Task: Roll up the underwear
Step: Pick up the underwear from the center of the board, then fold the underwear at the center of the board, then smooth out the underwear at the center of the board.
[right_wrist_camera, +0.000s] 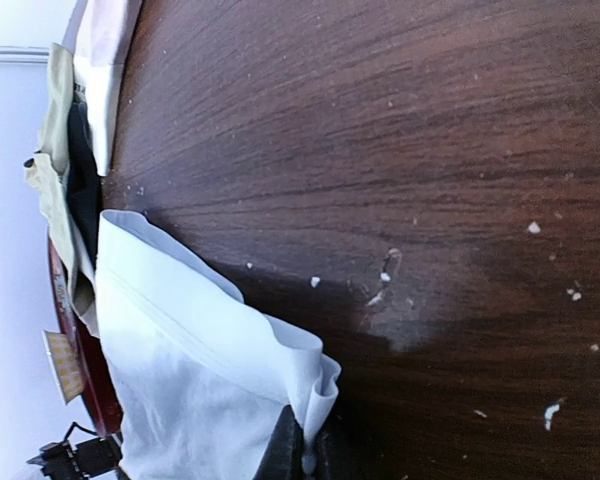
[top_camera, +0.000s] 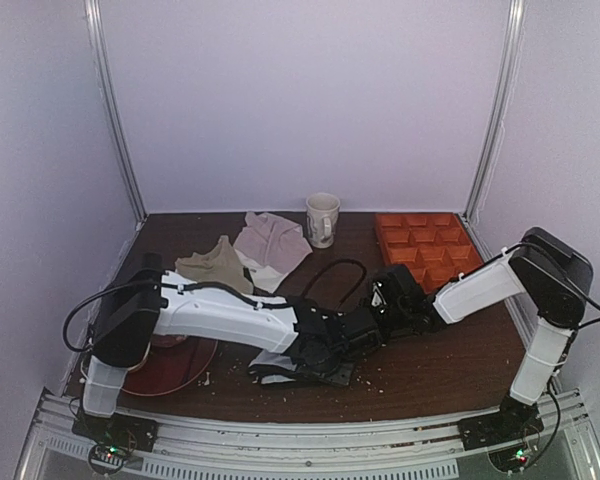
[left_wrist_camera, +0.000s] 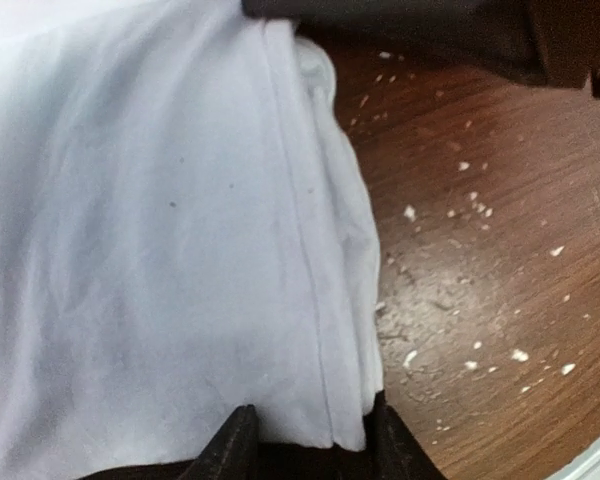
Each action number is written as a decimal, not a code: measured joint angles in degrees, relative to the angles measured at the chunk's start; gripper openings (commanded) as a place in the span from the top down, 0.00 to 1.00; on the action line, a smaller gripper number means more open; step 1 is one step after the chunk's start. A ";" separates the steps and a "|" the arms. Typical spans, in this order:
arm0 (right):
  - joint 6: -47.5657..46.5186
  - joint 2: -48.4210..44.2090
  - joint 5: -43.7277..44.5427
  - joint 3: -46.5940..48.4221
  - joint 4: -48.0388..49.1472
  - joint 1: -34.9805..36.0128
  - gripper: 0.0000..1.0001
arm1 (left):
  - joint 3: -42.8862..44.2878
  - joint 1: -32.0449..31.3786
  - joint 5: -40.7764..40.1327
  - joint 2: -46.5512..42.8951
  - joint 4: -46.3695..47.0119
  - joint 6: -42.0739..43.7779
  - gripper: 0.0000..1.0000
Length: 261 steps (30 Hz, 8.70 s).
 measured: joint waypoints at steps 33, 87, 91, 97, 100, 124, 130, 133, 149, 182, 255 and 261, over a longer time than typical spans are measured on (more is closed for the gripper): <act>2.08 1.33 -4.35 -3.28 8.81 -1.36 1.00 | -1.64 -2.43 -5.01 -3.52 3.30 -0.48 0.45; 0.35 -25.40 3.63 -7.72 -22.03 -1.66 1.00 | -9.79 0.59 12.76 -12.35 12.59 3.21 1.00; -0.11 -26.80 5.92 -4.31 -28.50 -0.92 1.00 | -12.96 2.58 16.59 -15.06 15.37 3.21 1.00; -1.62 -23.67 7.93 3.15 -33.81 0.85 1.00 | -17.55 4.57 20.94 -17.73 19.30 2.51 1.00; -2.38 -20.85 8.66 6.49 -35.52 1.60 1.00 | -19.69 5.31 22.16 -18.62 20.87 2.21 1.00; -4.22 0.28 9.66 26.36 -41.57 5.31 1.00 | -34.34 13.09 26.71 -26.23 27.12 -0.09 1.00; -4.00 0.87 10.19 26.47 -41.57 5.66 1.00 | -34.47 13.31 28.79 -25.79 28.74 -0.11 1.00; -3.93 1.51 10.25 26.53 -41.55 5.75 1.00 | -34.51 13.42 29.46 -25.64 29.07 -0.11 1.00; -2.91 4.63 11.39 28.22 -41.59 6.05 1.00 | -36.52 15.39 30.21 -22.64 29.86 -0.11 1.00; 0.33 5.73 13.35 28.52 -39.21 6.21 0.67 | -33.55 17.09 26.69 -23.52 21.07 3.96 1.00; -20.41 -4.57 0.20 15.23 -31.23 1.44 0.77 | -29.16 17.33 30.36 -15.98 22.32 6.36 0.59; -24.59 -4.85 2.78 19.71 -36.37 0.33 0.79 | -26.21 17.33 29.27 -16.65 17.86 8.35 0.58</act>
